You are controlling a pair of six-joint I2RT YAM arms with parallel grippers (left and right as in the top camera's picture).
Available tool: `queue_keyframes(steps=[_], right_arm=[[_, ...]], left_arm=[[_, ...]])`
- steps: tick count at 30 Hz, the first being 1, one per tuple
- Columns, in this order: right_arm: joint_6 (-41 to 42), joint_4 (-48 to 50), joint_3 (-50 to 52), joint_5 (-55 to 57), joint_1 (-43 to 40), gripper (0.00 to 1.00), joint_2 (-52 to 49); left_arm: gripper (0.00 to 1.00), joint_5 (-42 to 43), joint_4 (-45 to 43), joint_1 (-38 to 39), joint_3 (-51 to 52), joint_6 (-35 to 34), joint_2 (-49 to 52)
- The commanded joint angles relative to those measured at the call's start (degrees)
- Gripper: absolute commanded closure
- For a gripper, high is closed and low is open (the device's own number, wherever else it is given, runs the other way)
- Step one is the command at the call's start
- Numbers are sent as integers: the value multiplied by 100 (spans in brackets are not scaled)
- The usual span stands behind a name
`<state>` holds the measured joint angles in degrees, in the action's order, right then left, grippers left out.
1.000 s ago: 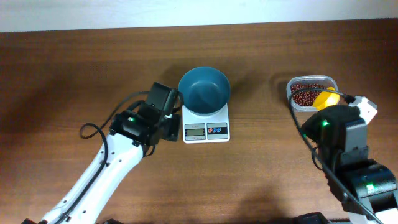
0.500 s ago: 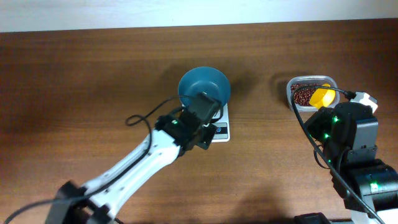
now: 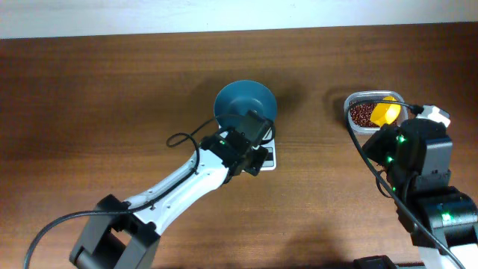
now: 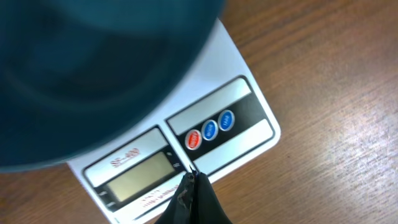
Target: Scoop item into bowl and weigh 50g on scale
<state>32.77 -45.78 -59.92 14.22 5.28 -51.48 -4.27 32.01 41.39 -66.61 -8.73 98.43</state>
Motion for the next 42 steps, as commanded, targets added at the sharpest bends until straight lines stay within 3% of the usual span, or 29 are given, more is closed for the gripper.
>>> queue_keyframes(steps=[1, 42], right_arm=[[-107, 74, -52, -13, -48, 96, -138], [-107, 278, -52, -181, -48, 96, -289]], left_arm=[[100, -44, 20, 125, -17, 74, 168], [100, -354, -564, 122, 24, 72, 881]])
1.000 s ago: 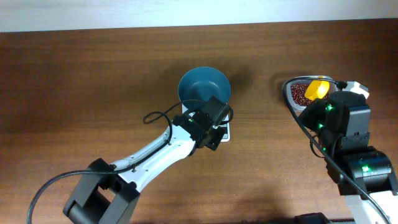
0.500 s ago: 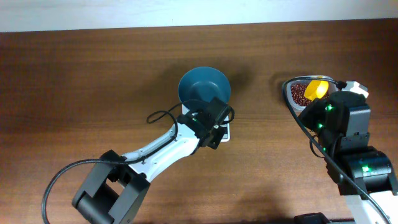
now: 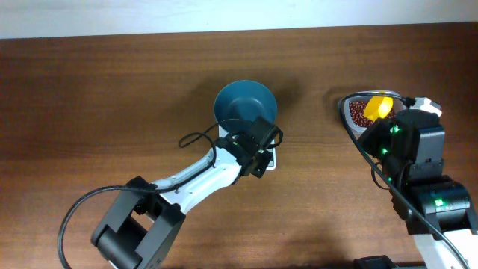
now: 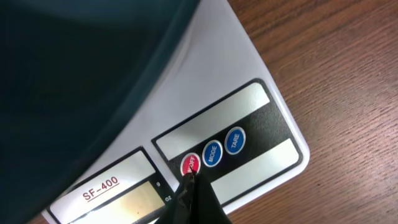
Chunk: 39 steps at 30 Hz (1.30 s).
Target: Scoop item into bowl and weigh 50g on scale
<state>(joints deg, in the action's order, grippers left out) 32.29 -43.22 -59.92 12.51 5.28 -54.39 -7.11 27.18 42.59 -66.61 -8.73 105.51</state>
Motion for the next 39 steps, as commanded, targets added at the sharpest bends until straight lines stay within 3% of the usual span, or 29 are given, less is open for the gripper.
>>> queue_keyframes(steps=[1, 39], right_arm=[[-59, 22, -52, -11, -48, 96, 2], [-61, 20, -52, -11, -48, 96, 2]], left_arm=[[100, -70, -96, 2, 24, 72, 221], [100, -168, -264, 2, 24, 61, 323]])
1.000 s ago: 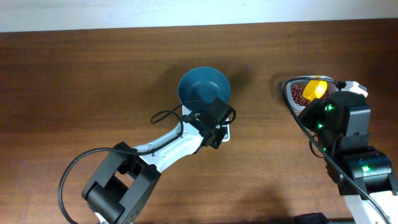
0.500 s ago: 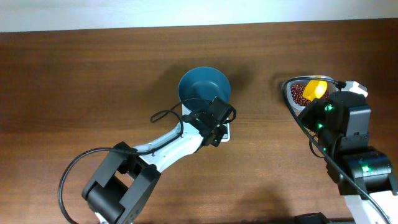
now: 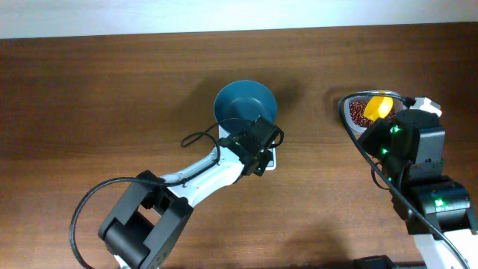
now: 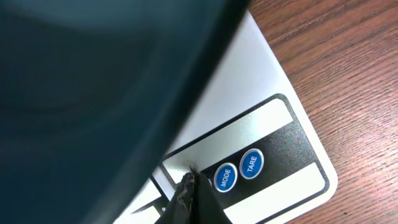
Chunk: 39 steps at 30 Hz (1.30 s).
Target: Scoop item into bowl and weigh 50g on scale
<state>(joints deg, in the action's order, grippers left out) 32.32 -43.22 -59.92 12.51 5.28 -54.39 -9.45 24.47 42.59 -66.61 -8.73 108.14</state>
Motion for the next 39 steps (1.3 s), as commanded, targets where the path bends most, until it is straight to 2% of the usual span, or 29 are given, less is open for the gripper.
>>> queue_keyframes(steps=[1, 9, 19, 39], right_arm=[[-63, 20, -52, -11, -48, 96, 2], [-68, 20, -52, -11, -48, 96, 2], [-319, 20, -52, -35, -48, 96, 2], [-321, 20, -52, -35, -48, 96, 2]], left_arm=[[100, 66, 28, 2, 24, 44, 63], [100, 127, 70, 2, 140, -63, 72], [100, 105, -297, 2, 208, -61, 72], [100, -52, -282, 2, 374, -68, 85]])
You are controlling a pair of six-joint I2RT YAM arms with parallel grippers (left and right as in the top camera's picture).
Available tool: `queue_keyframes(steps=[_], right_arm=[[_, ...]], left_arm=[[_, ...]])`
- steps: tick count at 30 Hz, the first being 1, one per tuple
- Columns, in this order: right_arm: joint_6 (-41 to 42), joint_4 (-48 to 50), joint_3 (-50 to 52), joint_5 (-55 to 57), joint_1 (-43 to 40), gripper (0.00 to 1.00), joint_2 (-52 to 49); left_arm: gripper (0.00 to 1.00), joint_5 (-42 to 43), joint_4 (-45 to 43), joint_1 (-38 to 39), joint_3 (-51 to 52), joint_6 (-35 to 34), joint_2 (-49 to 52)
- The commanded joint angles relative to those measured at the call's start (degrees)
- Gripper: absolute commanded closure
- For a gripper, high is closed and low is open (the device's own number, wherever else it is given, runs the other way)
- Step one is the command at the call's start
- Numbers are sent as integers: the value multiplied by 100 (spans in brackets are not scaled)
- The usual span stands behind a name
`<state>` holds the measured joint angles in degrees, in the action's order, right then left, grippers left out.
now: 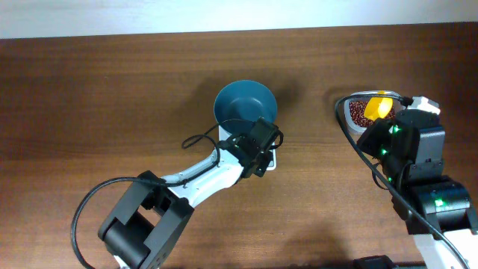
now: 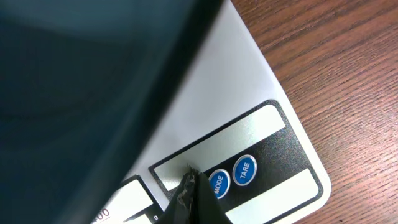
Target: Scoop item into bowl and weigh 50g on scale
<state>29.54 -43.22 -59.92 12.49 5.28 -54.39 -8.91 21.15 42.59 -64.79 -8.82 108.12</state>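
Observation:
A teal bowl (image 1: 245, 103) stands on the white scale (image 1: 270, 158). In the left wrist view the bowl (image 2: 74, 74) fills the upper left over the scale's platform (image 2: 242, 81). My left gripper (image 2: 189, 180) is shut, its tips down on the button strip just left of the blue MODE button (image 2: 218, 182) and TARE button (image 2: 244, 170); they cover the spot beside MODE. At the right, a metal container (image 1: 357, 112) holds red beans and a yellow scoop (image 1: 379, 107). My right arm (image 1: 407, 142) sits at the container's near edge, its fingers hidden.
Dark wooden table (image 1: 112, 90) all round. The left arm's cable (image 1: 196, 140) loops beside the bowl. The table's far edge meets a pale wall at the top of the overhead view.
Hardly anything: my left gripper's shut tips stay on the same spot left of MODE, with the scale shifted a little left and down in the wrist view. The right arm is unmoved.
At first my shut left tips were just short of the button strip, with the red button showing. Then they touched the red button, and the right arm had moved closer to the bean container. Since then the tips have covered that button and the right arm has stayed put.

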Motion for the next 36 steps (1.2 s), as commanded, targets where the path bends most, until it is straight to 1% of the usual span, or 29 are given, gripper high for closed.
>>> queue_keyframes(steps=[1, 36], right_arm=[[-42, 20, -52, -33, -48, 96, 2], [-42, 22, -52, -31, -48, 96, 2]], left_arm=[[100, -131, 52, 2, 192, -61, 92], [100, -144, 175, 2, 236, -87, 175]])
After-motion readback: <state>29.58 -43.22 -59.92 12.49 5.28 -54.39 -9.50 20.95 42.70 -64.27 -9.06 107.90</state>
